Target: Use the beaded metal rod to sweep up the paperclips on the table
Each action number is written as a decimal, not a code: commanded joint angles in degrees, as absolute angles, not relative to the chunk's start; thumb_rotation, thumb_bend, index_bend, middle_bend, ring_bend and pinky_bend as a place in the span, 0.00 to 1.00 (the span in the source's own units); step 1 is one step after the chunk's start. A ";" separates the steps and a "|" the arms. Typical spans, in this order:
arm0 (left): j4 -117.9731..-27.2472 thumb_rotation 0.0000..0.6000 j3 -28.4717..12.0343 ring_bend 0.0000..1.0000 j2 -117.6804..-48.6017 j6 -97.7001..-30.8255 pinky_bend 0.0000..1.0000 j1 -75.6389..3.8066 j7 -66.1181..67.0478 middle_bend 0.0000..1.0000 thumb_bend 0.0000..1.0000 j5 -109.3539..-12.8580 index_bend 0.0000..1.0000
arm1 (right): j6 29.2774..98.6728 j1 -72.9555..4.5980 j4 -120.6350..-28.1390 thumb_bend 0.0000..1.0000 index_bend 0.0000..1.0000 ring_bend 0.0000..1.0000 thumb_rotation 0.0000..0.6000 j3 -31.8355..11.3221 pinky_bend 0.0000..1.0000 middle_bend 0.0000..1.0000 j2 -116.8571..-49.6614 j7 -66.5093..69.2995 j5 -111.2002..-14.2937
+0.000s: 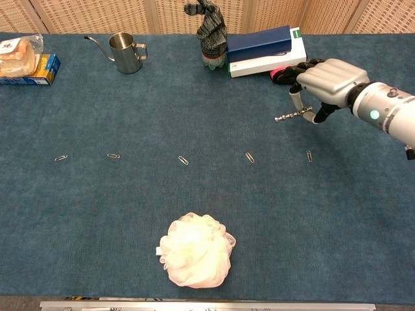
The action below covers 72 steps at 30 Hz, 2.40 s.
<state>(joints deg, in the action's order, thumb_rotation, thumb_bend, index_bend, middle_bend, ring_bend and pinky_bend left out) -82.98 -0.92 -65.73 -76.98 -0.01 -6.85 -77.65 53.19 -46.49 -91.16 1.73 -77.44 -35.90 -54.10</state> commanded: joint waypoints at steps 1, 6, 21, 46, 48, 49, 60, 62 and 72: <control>-83.60 1.00 -0.89 0.29 -65.60 -77.19 0.35 -0.04 -6.15 0.40 0.14 -77.70 0.49 | 54.72 -44.47 -94.37 0.35 0.60 0.00 1.00 3.60 0.08 0.06 -74.58 -35.97 -55.69; -84.71 1.00 -0.86 0.29 -65.59 -77.55 0.35 -0.11 -4.87 0.40 0.14 -77.86 0.49 | 55.66 -42.74 -97.52 0.35 0.60 0.00 1.00 5.50 0.08 0.06 -71.40 -36.95 -56.44; -86.34 1.00 -0.62 0.29 -65.96 -78.36 0.35 0.03 -3.05 0.40 0.14 -77.98 0.49 | 55.66 -39.79 -101.03 0.35 0.60 0.00 1.00 8.51 0.08 0.06 -67.79 -40.20 -55.14; -84.46 1.00 -0.10 0.29 -66.27 -78.40 0.35 1.05 -5.10 0.40 0.14 -77.40 0.49 | 52.12 -40.31 -94.40 0.35 0.60 0.00 1.00 6.73 0.08 0.06 -73.60 -41.76 -50.97; -84.26 1.00 -0.10 0.29 -66.28 -78.36 0.35 1.10 -5.26 0.40 0.14 -77.35 0.49 | 51.86 -40.51 -94.09 0.35 0.60 0.00 1.00 6.51 0.08 0.06 -74.04 -41.78 -50.76; -84.19 1.00 -0.11 0.29 -66.28 -78.36 0.35 1.13 -5.35 0.40 0.14 -77.33 0.49 | 51.79 -40.58 -93.99 0.35 0.60 0.00 1.00 6.41 0.08 0.06 -74.21 -41.77 -50.74; -83.82 1.00 -0.17 0.29 -66.02 -78.42 0.35 1.34 -6.26 0.40 0.14 -77.40 0.49 | 51.84 -41.71 -94.70 0.35 0.60 0.00 1.00 4.94 0.08 0.06 -74.92 -41.52 -51.65; -83.83 1.00 -0.21 0.29 -65.95 -78.45 0.35 1.33 -6.30 0.40 0.14 -77.42 0.49 | 52.06 -42.16 -95.31 0.35 0.60 0.00 1.00 4.33 0.08 0.06 -74.80 -41.47 -52.30; -83.97 1.00 -0.29 0.29 -65.43 -78.62 0.35 1.24 -6.44 0.40 0.14 -77.87 0.49 | 50.53 -45.69 -95.35 0.35 0.60 0.00 1.00 0.97 0.08 0.06 -77.23 -41.42 -53.93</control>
<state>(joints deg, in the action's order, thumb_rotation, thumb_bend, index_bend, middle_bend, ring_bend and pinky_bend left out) -83.98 -0.28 -65.44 -78.62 1.24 -6.43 -77.85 50.85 -45.35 -95.59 1.23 -76.89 -41.44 -53.83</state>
